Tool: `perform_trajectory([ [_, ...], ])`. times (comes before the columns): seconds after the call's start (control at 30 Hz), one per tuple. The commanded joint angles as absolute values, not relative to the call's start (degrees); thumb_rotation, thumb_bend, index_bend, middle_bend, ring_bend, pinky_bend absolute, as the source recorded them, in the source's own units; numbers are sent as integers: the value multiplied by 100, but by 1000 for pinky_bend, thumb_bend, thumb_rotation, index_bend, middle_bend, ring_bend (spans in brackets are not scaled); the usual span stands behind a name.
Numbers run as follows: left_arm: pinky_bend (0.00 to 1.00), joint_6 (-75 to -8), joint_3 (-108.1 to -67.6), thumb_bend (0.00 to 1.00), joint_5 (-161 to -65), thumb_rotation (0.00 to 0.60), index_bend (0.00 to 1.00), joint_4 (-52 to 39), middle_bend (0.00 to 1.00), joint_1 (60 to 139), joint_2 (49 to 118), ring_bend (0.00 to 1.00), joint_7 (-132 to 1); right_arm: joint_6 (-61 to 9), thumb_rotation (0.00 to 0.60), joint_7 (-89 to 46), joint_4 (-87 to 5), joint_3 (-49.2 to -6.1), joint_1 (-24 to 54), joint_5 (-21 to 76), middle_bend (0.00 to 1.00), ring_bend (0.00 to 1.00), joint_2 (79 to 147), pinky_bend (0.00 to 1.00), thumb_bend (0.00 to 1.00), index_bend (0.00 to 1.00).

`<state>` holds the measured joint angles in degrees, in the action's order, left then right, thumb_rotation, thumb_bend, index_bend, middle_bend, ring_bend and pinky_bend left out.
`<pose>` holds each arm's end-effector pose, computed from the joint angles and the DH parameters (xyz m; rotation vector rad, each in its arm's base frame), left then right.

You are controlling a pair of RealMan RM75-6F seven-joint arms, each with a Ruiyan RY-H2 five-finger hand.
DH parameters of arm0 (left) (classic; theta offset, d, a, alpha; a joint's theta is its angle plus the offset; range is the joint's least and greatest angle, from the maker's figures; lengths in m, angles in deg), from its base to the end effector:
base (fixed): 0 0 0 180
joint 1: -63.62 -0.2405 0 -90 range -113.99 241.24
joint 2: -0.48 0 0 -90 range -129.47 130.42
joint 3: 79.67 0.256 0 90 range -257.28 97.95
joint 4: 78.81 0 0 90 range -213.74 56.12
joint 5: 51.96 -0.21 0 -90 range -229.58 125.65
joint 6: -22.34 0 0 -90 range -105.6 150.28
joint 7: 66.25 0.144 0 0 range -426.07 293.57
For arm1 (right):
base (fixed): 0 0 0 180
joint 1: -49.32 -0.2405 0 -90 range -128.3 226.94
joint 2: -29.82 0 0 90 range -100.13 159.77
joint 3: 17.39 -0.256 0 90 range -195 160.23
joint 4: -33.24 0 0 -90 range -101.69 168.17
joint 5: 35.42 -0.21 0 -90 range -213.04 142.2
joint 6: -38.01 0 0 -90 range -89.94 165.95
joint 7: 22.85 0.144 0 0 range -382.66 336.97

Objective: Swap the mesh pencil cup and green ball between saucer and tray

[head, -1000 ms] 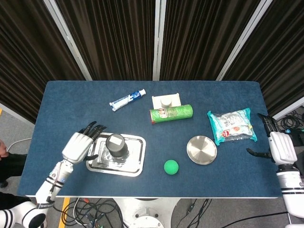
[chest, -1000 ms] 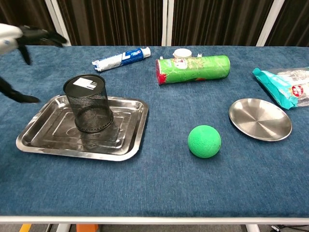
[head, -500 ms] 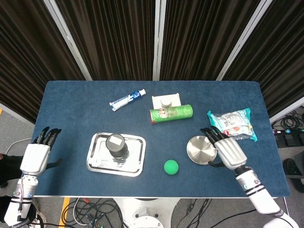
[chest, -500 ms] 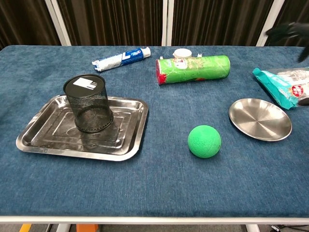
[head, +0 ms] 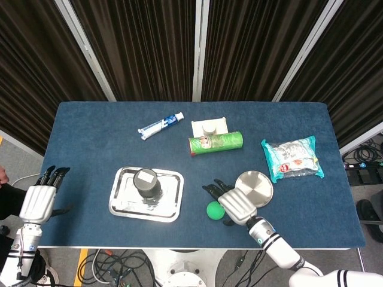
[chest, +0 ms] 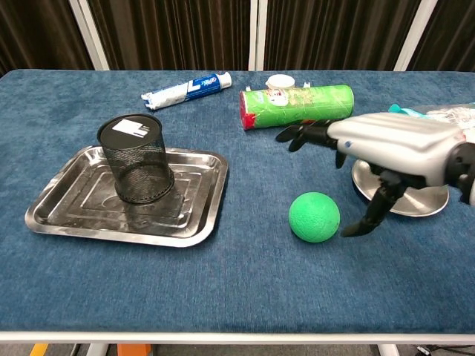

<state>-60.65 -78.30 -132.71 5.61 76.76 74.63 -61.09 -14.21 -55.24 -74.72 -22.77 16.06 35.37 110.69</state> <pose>-0.3117 0.2121 0.1038 -1.4768 -0.8840 -0.8555 -0.1286 -0.2454 -0.0081 2.1363 -0.9348 0.8772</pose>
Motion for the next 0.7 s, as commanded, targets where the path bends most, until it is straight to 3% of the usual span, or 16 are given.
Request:
perform_trajectory([
  [0.03, 279, -6026, -7858, 41, -13254, 600, 109, 507, 119, 7647, 7488, 55, -6152, -1381, 600, -5802, -7399, -2222, 1445, 3256, 127, 41, 11302, 340, 0, 36],
  [0.23, 279, -5876, -7905, 42, -13150, 600, 109, 434, 119, 7579, 7500, 55, -6204, -1496, 600, -6286, -7335, -2108, 1295, 2817, 171, 116, 11517, 419, 0, 99],
  [0.5, 299, -5722, -7986, 41, -13075, 600, 120, 406, 115, 7525, 7514, 54, -6344, -1667, 600, -6692, -7228, -1989, 1123, 2290, 185, 141, 11746, 470, 18, 146],
  [0.7, 304, -5700, -8032, 41, -13101, 600, 123, 400, 108, 7492, 7492, 44, -6391, -1811, 600, -6748, -7082, -1948, 1038, 2253, 247, 240, 11967, 579, 77, 272],
])
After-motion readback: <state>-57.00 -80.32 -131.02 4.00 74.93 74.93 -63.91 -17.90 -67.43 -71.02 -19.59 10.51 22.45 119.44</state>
